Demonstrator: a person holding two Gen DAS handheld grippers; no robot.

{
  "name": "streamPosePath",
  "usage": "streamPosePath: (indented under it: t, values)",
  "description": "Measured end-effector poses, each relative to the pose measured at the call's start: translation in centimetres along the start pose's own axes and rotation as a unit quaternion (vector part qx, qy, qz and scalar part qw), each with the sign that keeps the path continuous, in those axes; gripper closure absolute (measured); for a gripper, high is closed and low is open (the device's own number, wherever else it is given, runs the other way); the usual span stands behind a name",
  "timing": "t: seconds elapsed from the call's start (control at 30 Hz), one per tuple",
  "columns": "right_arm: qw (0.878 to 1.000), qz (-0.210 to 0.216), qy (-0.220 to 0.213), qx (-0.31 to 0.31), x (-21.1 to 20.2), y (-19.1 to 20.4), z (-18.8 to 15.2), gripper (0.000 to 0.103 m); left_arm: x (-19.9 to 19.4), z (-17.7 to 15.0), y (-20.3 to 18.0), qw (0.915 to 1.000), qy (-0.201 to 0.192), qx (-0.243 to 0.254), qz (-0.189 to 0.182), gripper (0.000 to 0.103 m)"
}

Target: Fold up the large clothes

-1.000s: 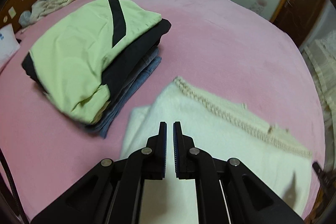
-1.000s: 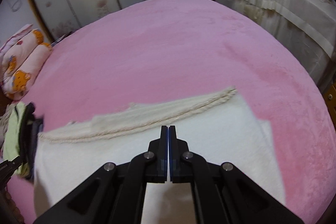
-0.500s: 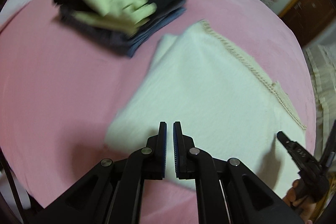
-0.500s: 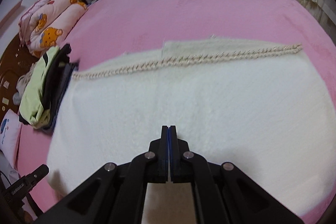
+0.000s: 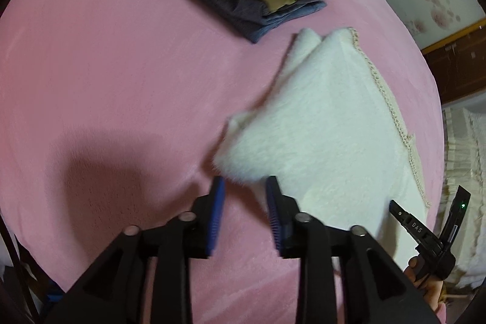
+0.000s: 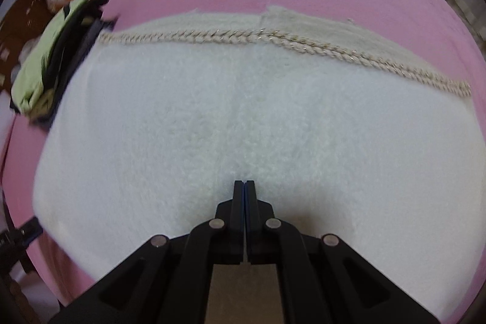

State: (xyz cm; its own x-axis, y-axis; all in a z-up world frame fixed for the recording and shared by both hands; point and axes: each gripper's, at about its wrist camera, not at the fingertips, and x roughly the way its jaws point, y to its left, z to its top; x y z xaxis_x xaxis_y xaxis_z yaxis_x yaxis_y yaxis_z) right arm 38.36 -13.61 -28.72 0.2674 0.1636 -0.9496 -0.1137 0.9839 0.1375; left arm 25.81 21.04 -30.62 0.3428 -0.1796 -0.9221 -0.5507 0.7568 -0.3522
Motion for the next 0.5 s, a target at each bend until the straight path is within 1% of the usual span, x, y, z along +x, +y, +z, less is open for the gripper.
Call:
streamPosePath:
  t: [0.03,0.07,0.2,0.3,0.4,0.5]
  values:
    - [1.0,0.005,0.009,0.0,0.1,-0.1,0.2,0.103,0.2,-0.2,0.5,0.9999,0.007,-0.01,-0.006,0.063]
    - [1.0,0.013,0.017,0.007,0.2,-0.3,0.5,0.103,0.5,-0.4,1.1,0.9996,0.015,-0.02,-0.017,0.06]
    - [0.997,0.045,0.043,0.048,0.4,-1.6,1.2,0.103,1.8,-1.3,2.5,0.9974,0.037,-0.04,-0.047,0.056]
    - [0.993,0.063,0.048,0.083,0.6,-2.4,1.2,0.103,2.9,-1.2,3.3,0.9936,0.043,-0.056,-0.089,0.056]
    - [0.991,0.075,0.045,0.1,0.5,-3.0,0.7,0.103,4.1,-0.7,4.0,0.9868,0.051,-0.068,-0.138,0.057]
    - [0.987,0.086,0.046,0.126,0.3,-3.9,0.2,0.103,4.2,-0.7,4.5,0.9768,0.079,-0.062,-0.189,0.058]
